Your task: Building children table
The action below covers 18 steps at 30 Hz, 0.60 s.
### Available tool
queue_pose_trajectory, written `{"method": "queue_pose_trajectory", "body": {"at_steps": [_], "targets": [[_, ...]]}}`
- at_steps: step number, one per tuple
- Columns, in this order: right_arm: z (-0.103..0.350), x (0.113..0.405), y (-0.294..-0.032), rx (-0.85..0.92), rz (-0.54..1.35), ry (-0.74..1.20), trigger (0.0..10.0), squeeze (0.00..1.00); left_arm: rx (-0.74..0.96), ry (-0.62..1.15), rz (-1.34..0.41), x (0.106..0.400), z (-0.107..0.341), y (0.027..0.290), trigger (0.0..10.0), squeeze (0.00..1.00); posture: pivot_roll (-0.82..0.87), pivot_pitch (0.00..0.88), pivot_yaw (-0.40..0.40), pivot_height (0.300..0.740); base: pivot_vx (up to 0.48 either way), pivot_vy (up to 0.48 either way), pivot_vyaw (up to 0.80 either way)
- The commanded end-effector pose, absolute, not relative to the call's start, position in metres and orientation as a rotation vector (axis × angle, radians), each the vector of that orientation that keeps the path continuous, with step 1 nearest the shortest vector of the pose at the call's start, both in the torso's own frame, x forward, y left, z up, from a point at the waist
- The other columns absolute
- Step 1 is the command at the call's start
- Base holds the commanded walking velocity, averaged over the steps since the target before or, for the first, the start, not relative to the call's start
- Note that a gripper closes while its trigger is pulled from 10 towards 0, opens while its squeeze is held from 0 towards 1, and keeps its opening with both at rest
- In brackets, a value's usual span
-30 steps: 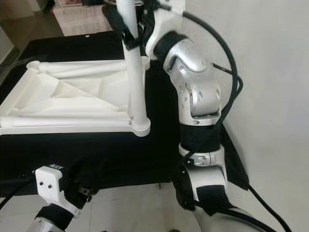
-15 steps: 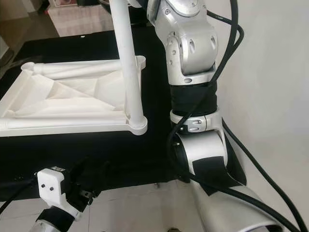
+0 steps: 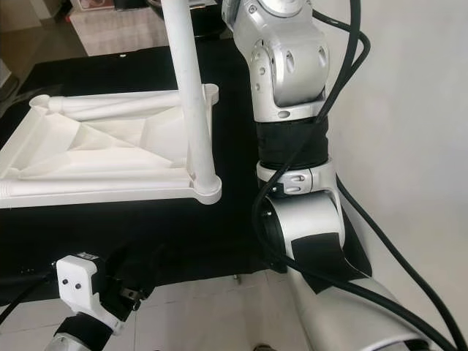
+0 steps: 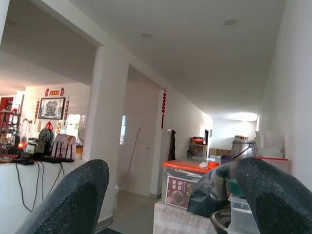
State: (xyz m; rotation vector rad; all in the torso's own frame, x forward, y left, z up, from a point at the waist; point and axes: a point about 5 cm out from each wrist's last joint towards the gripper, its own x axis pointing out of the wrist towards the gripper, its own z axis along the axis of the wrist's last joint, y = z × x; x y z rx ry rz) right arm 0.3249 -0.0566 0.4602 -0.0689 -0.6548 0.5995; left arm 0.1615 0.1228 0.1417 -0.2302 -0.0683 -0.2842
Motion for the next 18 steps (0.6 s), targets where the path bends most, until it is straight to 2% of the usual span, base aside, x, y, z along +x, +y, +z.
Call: {"method": "queue_pose_trajectory", "body": {"at_steps": [1, 7, 8, 9, 12, 18], "targets": [[0.466, 0.321, -0.051, -0.067, 0.622, -0.668, 10.0, 0.00, -0.222, -0.053, -0.277, 0.160, 0.140, 0.125, 10.0, 0.00, 0.04, 0.160, 0.054, 0.740, 0.000, 0.000, 0.00], [0.459, 0.329, -0.077, -0.023, 0.532, -0.677, 10.0, 0.00, -0.223, -0.054, -0.276, 0.160, 0.140, 0.125, 10.0, 0.00, 0.05, 0.146, 0.050, 0.740, 0.000, 0.000, 0.00], [0.453, 0.333, -0.100, 0.021, 0.448, -0.714, 10.0, 0.00, -0.224, -0.056, -0.276, 0.160, 0.141, 0.124, 10.0, 0.00, 0.05, 0.138, 0.051, 0.740, 0.000, 0.000, 0.00], [0.451, 0.333, -0.107, 0.038, 0.417, -0.730, 10.0, 0.00, -0.224, -0.058, -0.276, 0.160, 0.141, 0.124, 10.0, 0.00, 0.05, 0.138, 0.051, 0.740, 0.000, 0.000, 0.00], [0.451, 0.333, -0.111, 0.048, 0.400, -0.739, 10.0, 0.00, -0.224, -0.059, -0.276, 0.159, 0.142, 0.124, 10.0, 0.00, 0.05, 0.138, 0.051, 0.740, 0.000, 0.000, 0.00], [0.453, 0.327, -0.127, 0.193, 0.437, -0.800, 10.0, 0.00, -0.224, -0.060, -0.274, 0.164, 0.139, 0.126, 10.0, 0.00, 0.04, 0.115, 0.054, 0.740, 0.000, 0.000, 0.00]]}}
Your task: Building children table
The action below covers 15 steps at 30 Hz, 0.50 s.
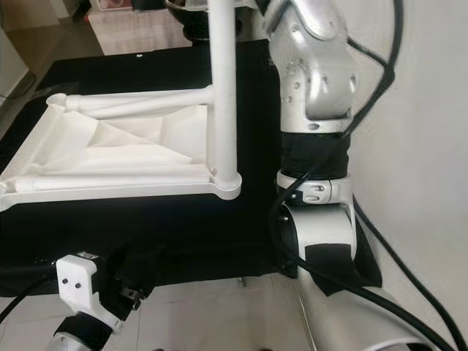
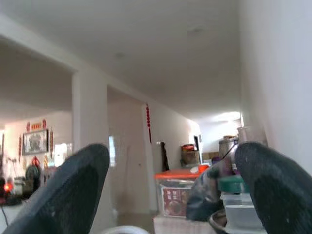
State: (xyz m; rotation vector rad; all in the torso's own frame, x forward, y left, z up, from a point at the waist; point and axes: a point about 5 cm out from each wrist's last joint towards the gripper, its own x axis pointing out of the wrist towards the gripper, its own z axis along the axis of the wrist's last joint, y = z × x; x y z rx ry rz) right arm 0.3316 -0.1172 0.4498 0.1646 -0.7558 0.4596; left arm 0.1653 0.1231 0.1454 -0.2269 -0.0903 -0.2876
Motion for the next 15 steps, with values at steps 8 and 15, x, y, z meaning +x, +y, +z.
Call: {"method": "queue_pose_trajectory", "body": {"at_steps": [8, 15], "targets": [[0.405, 0.324, -0.103, -0.016, 0.727, -0.664, 10.0, 0.00, -0.225, -0.063, -0.274, 0.168, 0.138, 0.127, 10.0, 0.00, 0.05, 0.105, 0.049, 0.740, 0.000, 0.000, 0.00], [0.330, 0.314, -0.078, -0.184, 0.996, -0.465, 10.0, 0.00, -0.228, -0.062, -0.274, 0.167, 0.138, 0.127, 10.0, 0.00, 0.05, 0.108, 0.044, 0.740, 0.000, 0.000, 0.00]]}}
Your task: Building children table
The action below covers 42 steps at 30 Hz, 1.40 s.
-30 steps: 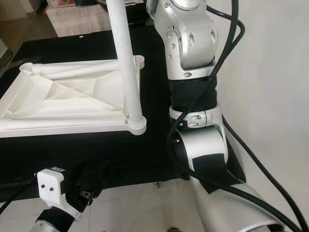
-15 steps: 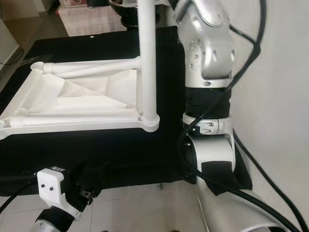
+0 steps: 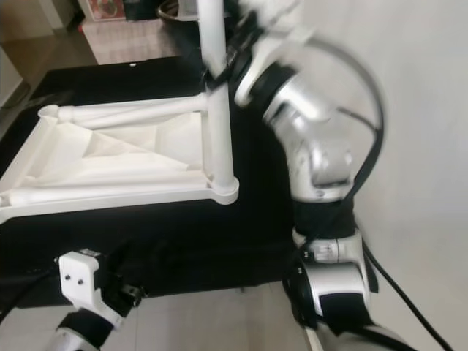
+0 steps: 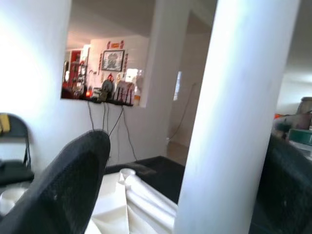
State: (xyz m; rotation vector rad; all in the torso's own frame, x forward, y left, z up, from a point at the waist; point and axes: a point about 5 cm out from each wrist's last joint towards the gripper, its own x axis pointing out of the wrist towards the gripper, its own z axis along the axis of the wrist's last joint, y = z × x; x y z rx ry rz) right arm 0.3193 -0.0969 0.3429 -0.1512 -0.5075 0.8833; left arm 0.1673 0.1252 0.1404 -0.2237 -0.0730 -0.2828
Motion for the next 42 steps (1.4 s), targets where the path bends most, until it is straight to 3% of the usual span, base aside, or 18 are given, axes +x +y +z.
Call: {"method": "queue_pose_trajectory", "body": {"at_steps": [1, 9, 17, 26, 32, 42], "targets": [[0.330, 0.314, -0.078, -0.184, 0.996, -0.465, 10.0, 0.00, -0.228, -0.062, -0.274, 0.167, 0.138, 0.127, 10.0, 0.00, 0.05, 0.108, 0.044, 0.740, 0.000, 0.000, 0.00], [0.277, 0.322, -0.094, -0.254, 0.945, -0.272, 10.0, 0.00, -0.233, -0.062, -0.275, 0.167, 0.137, 0.126, 10.0, 0.00, 0.05, 0.109, 0.037, 0.740, 0.000, 0.000, 0.00], [0.195, 0.312, -0.114, -0.317, 0.845, 0.025, 10.0, 0.00, -0.231, -0.062, -0.268, 0.167, 0.136, 0.126, 10.0, 0.00, 0.05, 0.104, 0.025, 0.740, 0.000, 0.000, 0.00], [0.154, 0.274, -0.148, -0.304, 0.900, 0.178, 10.0, 0.00, -0.211, -0.022, -0.239, 0.170, 0.133, 0.131, 10.0, 0.00, 0.01, 0.095, 0.031, 0.740, 0.000, 0.000, 0.00], [0.132, 0.236, -0.131, -0.202, 0.936, 0.205, 10.0, 0.00, -0.117, 0.023, -0.134, 0.179, 0.130, 0.142, 10.0, 0.00, 0.00, 0.079, 0.046, 0.740, 0.000, 0.000, 0.00], [0.142, 0.243, -0.117, -0.029, 0.710, 0.074, 10.0, 0.00, -0.037, 0.035, -0.081, 0.183, 0.128, 0.147, 10.0, 0.00, -0.01, 0.061, 0.055, 0.740, 0.000, 0.000, 0.00]]}}
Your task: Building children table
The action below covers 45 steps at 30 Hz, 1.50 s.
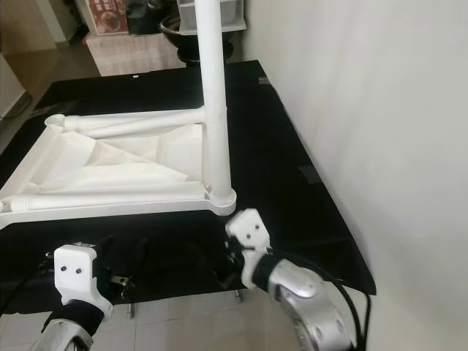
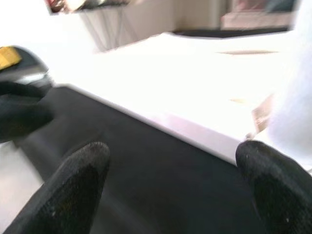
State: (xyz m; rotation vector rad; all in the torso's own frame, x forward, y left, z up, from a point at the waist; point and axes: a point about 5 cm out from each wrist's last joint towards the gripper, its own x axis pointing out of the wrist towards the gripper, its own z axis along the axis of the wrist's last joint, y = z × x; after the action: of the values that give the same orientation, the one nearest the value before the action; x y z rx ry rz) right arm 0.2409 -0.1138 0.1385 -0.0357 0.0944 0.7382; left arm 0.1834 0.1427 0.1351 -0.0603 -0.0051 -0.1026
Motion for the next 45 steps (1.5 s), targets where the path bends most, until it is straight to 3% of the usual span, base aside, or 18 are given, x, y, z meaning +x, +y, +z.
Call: {"method": "queue_pose_trajectory", "body": {"at_steps": [1, 12, 45], "targets": [[0.142, 0.243, -0.117, -0.029, 0.710, 0.074, 10.0, 0.00, -0.037, 0.035, -0.081, 0.183, 0.128, 0.147, 10.0, 0.00, -0.01, 0.061, 0.055, 0.740, 0.000, 0.000, 0.00], [0.142, 0.264, -0.120, -0.025, 0.549, 0.047, 10.0, 0.00, 0.061, 0.062, 0.010, 0.196, 0.124, 0.159, 10.0, 0.00, -0.01, 0.040, 0.052, 0.740, 0.000, 0.393, 0.00], [0.140, 0.284, -0.113, -0.028, 0.535, 0.019, 10.0, 0.00, 0.036, 0.065, 0.001, 0.211, 0.120, 0.158, 10.0, 0.00, -0.01, 0.010, 0.044, 0.740, 0.000, 0.480, 0.00]]}}
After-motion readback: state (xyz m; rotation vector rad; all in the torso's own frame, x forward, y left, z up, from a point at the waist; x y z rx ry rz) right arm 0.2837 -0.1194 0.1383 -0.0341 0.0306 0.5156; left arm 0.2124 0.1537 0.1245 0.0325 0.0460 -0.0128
